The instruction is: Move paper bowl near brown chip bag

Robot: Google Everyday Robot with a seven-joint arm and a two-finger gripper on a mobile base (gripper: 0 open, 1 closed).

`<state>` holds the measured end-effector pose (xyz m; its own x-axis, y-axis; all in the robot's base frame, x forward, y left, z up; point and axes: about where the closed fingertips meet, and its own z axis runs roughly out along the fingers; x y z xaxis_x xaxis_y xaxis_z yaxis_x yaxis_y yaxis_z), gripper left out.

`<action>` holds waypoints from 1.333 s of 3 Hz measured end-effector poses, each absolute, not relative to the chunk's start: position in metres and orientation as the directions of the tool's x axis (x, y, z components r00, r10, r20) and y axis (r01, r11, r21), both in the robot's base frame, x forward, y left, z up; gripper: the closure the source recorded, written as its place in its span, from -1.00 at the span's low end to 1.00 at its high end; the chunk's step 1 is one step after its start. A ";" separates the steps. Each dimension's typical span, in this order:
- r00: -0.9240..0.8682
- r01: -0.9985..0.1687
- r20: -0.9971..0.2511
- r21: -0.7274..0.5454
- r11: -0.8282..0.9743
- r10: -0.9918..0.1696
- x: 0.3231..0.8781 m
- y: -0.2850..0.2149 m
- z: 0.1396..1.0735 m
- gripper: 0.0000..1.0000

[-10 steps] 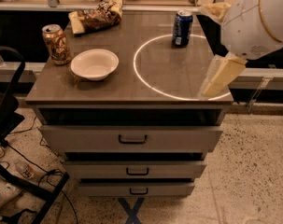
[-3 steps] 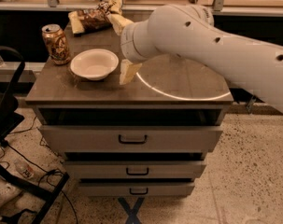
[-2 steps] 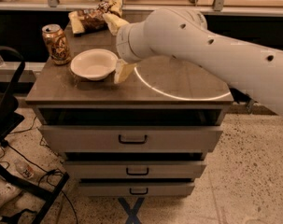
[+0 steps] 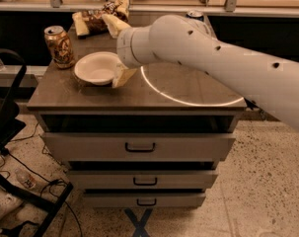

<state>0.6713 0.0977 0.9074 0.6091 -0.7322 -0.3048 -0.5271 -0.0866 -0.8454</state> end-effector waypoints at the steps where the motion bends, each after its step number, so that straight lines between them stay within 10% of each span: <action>1: 0.620 -0.525 -0.336 -0.849 -0.057 -0.709 0.670 0.107 0.905 -0.78; 4: 0.635 -0.518 -0.361 -0.855 -0.030 -0.683 0.668 0.117 0.906 0.61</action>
Offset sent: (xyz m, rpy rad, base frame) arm -0.0004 0.0179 0.0010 0.1417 -0.0201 0.0326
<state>0.6682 0.1166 0.9062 0.6349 -0.6832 -0.3609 -0.5179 -0.0297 -0.8549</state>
